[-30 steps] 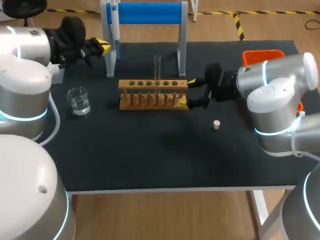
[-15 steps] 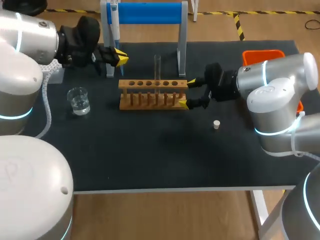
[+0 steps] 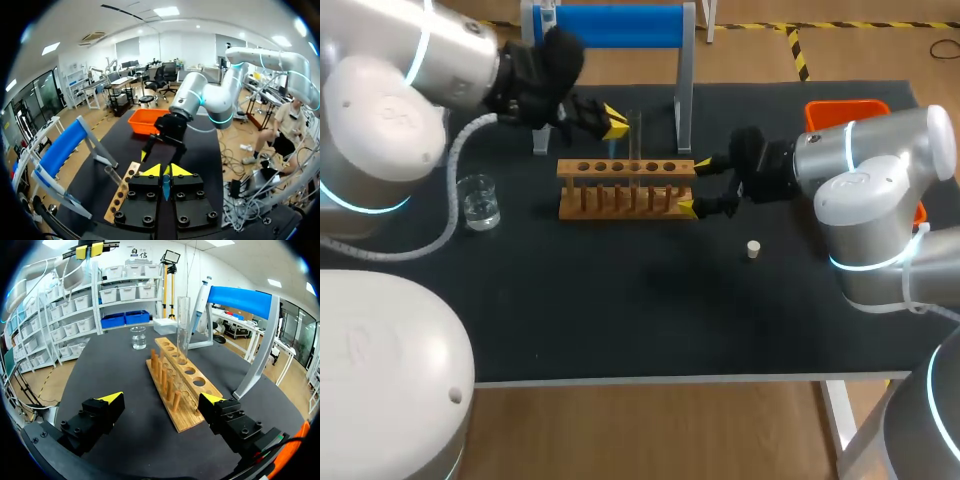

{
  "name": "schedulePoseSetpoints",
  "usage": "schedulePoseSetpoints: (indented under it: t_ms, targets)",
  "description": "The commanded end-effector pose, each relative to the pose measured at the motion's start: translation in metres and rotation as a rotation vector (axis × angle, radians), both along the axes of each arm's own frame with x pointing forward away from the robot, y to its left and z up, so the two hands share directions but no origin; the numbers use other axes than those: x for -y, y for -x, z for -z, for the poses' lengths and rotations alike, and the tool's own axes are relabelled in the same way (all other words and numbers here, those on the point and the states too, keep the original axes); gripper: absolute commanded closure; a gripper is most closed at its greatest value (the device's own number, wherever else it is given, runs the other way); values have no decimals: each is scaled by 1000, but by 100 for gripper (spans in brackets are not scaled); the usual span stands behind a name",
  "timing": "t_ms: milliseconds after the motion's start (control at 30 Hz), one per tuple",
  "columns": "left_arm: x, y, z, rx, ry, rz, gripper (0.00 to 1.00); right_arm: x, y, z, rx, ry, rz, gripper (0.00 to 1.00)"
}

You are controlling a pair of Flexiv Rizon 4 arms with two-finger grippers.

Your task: Invert the test tube, pick up the pipette, mount the tip to pipette, aspirate from beaker and dispense into the tube, eject the tip, return the pipette, and cap with the stopper.

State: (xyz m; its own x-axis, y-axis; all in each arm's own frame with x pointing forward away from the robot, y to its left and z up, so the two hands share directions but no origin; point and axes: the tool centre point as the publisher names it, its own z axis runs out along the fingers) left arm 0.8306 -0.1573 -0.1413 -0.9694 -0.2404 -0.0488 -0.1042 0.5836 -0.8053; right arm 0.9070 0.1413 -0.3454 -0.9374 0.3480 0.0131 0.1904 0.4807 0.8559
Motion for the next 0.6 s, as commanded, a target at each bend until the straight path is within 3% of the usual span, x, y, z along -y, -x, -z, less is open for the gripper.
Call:
schedulePoseSetpoints:
  t_ms: [33, 333, 600]
  targets:
    - [20, -6, -2, -14, -37, 10, 100, 1, 0, 0, -2, 1, -2, 0]
    - [44, -6, -9, -8, -23, 38, 100, 1, 0, 0, -2, 1, -2, 0]
    - [49, -5, -7, -7, -2, 9, 100, 1, 0, 0, -2, 1, -2, 0]
